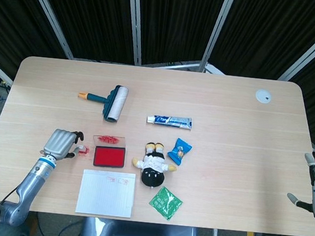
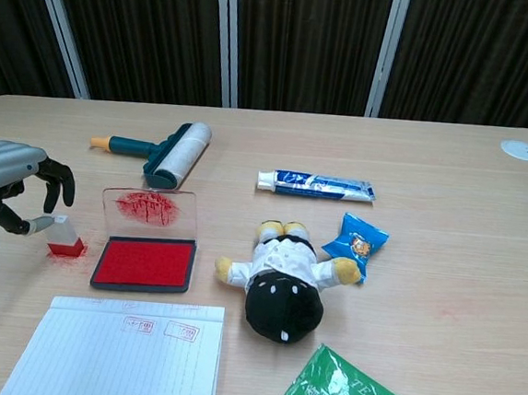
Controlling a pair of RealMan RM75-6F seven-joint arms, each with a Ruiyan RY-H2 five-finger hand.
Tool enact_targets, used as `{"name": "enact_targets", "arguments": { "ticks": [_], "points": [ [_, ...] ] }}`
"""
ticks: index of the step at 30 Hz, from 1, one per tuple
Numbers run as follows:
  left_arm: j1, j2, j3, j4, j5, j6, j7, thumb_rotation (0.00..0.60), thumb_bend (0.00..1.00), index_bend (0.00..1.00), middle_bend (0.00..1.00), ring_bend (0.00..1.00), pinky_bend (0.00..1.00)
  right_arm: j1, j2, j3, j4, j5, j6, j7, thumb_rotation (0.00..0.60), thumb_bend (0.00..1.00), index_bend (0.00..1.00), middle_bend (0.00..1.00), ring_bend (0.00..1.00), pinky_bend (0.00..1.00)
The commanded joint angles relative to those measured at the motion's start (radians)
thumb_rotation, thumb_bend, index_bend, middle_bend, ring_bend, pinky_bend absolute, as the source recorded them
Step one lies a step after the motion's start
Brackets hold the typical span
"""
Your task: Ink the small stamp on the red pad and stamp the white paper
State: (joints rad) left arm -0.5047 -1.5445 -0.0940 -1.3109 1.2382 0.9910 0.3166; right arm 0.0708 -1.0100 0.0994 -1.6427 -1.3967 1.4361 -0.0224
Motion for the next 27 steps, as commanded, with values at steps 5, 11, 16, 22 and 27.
{"name": "enact_targets", "arguments": {
  "ticks": [5, 11, 16, 22, 27],
  "points": [
    [-0.005, -0.009, 0.017, 0.024, 0.026, 0.003, -0.010, 0.600, 0.34, 0.41, 0.48, 0.98, 1.00, 0.002, 0.001, 0.001, 0.001, 0.007, -0.006, 0.001, 0.600, 0.00, 0.00, 0.00, 0.00, 0.00],
    [-0.008, -0.015, 0.033, 0.049, 0.051, 0.001, -0.025, 0.600, 0.35, 0.41, 0.48, 0.98, 1.00, 0.003, 0.001, 0.001, 0.003, 0.011, -0.010, 0.000, 0.600, 0.00, 0.00, 0.00, 0.00, 0.00],
    [-0.006, -0.024, 0.035, 0.067, 0.059, 0.008, -0.044, 0.600, 0.35, 0.41, 0.47, 0.98, 1.00, 0.004, 0.001, 0.002, 0.002, 0.015, -0.014, -0.001, 0.600, 0.00, 0.00, 0.00, 0.00, 0.00],
    [-0.004, -0.014, 0.032, 0.059, 0.074, 0.028, -0.067, 0.600, 0.35, 0.40, 0.47, 0.97, 1.00, 0.006, 0.000, 0.002, 0.003, 0.016, -0.018, -0.001, 0.600, 0.00, 0.00, 0.00, 0.00, 0.00],
    [-0.002, -0.006, 0.027, 0.045, 0.066, 0.029, -0.069, 0.600, 0.35, 0.40, 0.47, 0.97, 1.00, 0.007, 0.000, 0.001, 0.002, 0.016, -0.020, -0.002, 0.600, 0.00, 0.00, 0.00, 0.00, 0.00]
  ]
}}
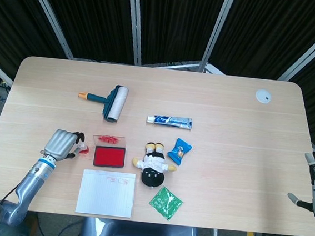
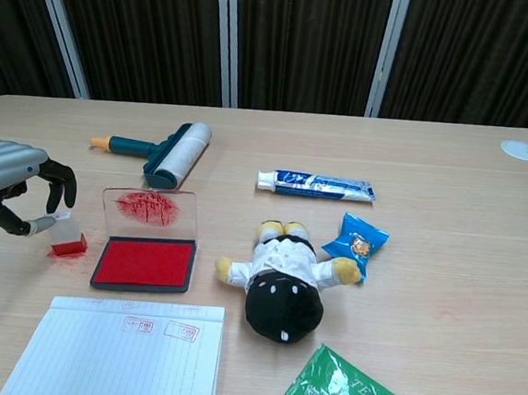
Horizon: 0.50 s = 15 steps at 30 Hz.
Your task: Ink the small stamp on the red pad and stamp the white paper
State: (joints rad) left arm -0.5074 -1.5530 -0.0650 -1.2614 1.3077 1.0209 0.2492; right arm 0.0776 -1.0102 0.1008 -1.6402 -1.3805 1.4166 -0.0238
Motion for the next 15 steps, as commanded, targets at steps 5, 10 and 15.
{"name": "enact_targets", "arguments": {
  "ticks": [5, 10, 15],
  "points": [
    [0.000, 0.007, -0.005, -0.014, -0.024, -0.013, 0.010, 0.600, 0.35, 0.40, 0.47, 0.97, 1.00, 0.001, -0.001, -0.001, 0.000, -0.001, -0.001, -0.001, 0.600, 0.00, 0.00, 0.00, 0.00, 0.00],
    [-0.004, 0.002, -0.008, -0.008, -0.043, -0.029, 0.017, 0.600, 0.35, 0.41, 0.48, 0.97, 1.00, 0.001, 0.000, -0.001, 0.000, 0.001, -0.003, -0.001, 0.600, 0.00, 0.00, 0.00, 0.00, 0.00],
    [-0.007, -0.005, -0.006, -0.001, -0.052, -0.043, 0.013, 0.600, 0.35, 0.41, 0.48, 0.97, 1.00, 0.002, -0.001, -0.001, 0.002, 0.003, -0.006, -0.002, 0.600, 0.00, 0.00, 0.00, 0.00, 0.00]
  ]
}}
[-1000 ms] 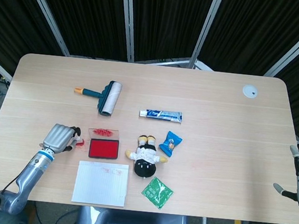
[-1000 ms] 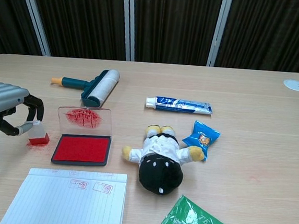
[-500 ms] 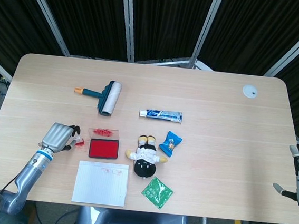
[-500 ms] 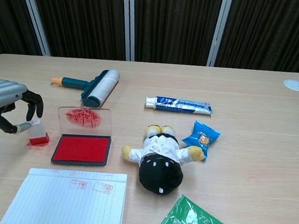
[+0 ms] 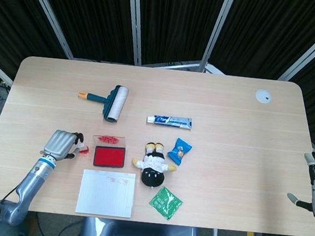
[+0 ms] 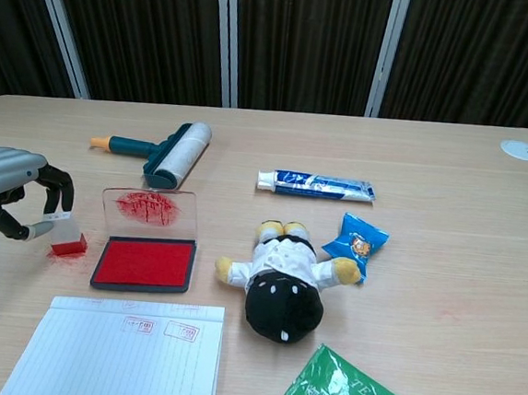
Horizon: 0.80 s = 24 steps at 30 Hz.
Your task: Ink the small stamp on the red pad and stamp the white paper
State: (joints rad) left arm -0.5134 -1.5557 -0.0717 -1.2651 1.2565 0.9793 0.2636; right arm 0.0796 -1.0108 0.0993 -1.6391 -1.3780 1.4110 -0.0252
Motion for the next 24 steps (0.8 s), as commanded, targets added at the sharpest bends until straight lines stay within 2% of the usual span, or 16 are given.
{"name": "enact_targets", "arguments": {
  "ticks": [1, 14, 21, 24],
  "points": [
    [-0.002, -0.004, 0.000, 0.005, -0.001, -0.002, -0.001, 0.600, 0.36, 0.41, 0.48, 0.97, 1.00, 0.000, 0.000, 0.000, 0.001, 0.002, -0.001, 0.000, 0.600, 0.00, 0.00, 0.00, 0.00, 0.00],
    [-0.009, -0.004, 0.004, 0.017, 0.011, -0.007, -0.018, 0.600, 0.40, 0.46, 0.50, 0.97, 1.00, 0.005, -0.001, 0.001, 0.006, 0.010, -0.013, 0.006, 0.600, 0.00, 0.00, 0.00, 0.00, 0.00],
    [-0.019, 0.025, 0.017, 0.015, 0.053, -0.020, -0.080, 0.600, 0.45, 0.48, 0.51, 0.97, 1.00, 0.006, -0.002, 0.002, 0.007, 0.013, -0.015, 0.007, 0.600, 0.00, 0.00, 0.00, 0.00, 0.00],
    [-0.021, 0.050, 0.031, 0.010, 0.104, -0.005, -0.120, 0.600, 0.45, 0.49, 0.51, 0.97, 1.00, 0.006, -0.002, 0.002, 0.007, 0.015, -0.018, 0.006, 0.600, 0.00, 0.00, 0.00, 0.00, 0.00]
  ]
}}
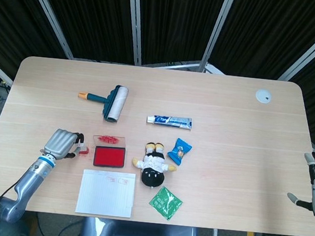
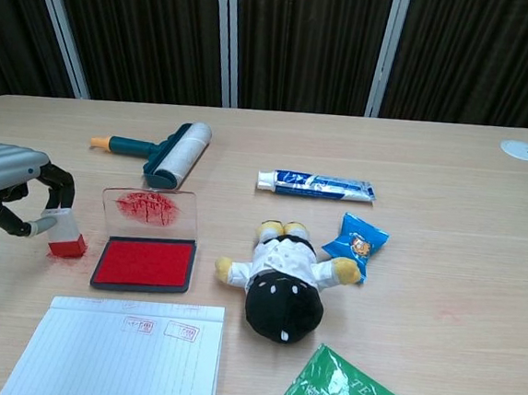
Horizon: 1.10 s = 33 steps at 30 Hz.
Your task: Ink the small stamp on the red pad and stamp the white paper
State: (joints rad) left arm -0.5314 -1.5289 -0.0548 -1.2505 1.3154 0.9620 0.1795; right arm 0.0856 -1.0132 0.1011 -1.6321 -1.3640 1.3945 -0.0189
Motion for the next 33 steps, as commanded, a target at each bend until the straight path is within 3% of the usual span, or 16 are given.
{"name": "enact_targets", "arguments": {
  "ticks": [1, 9, 17, 33],
  "points": [
    [-0.004, 0.033, 0.021, -0.005, 0.066, 0.022, -0.051, 0.600, 0.45, 0.50, 0.51, 0.97, 1.00, 0.001, 0.000, 0.000, -0.001, 0.002, -0.002, -0.001, 0.600, 0.00, 0.00, 0.00, 0.00, 0.00],
    [-0.019, 0.080, 0.088, 0.043, 0.295, 0.155, -0.148, 0.600, 0.45, 0.57, 0.56, 0.96, 1.00, 0.003, -0.001, 0.000, -0.005, 0.006, -0.007, -0.002, 0.600, 0.00, 0.00, 0.00, 0.00, 0.00],
    [-0.062, 0.043, 0.144, 0.186, 0.491, 0.289, -0.234, 0.600, 0.45, 0.60, 0.58, 0.97, 1.00, 0.004, -0.002, 0.003, -0.014, 0.008, -0.003, -0.009, 0.600, 0.00, 0.00, 0.00, 0.00, 0.00],
    [-0.098, -0.149, 0.107, 0.309, 0.420, 0.220, -0.315, 0.600, 0.46, 0.61, 0.58, 0.96, 1.00, 0.010, -0.008, 0.009, 0.002, 0.036, -0.022, -0.010, 0.600, 0.00, 0.00, 0.00, 0.00, 0.00]
  ]
}}
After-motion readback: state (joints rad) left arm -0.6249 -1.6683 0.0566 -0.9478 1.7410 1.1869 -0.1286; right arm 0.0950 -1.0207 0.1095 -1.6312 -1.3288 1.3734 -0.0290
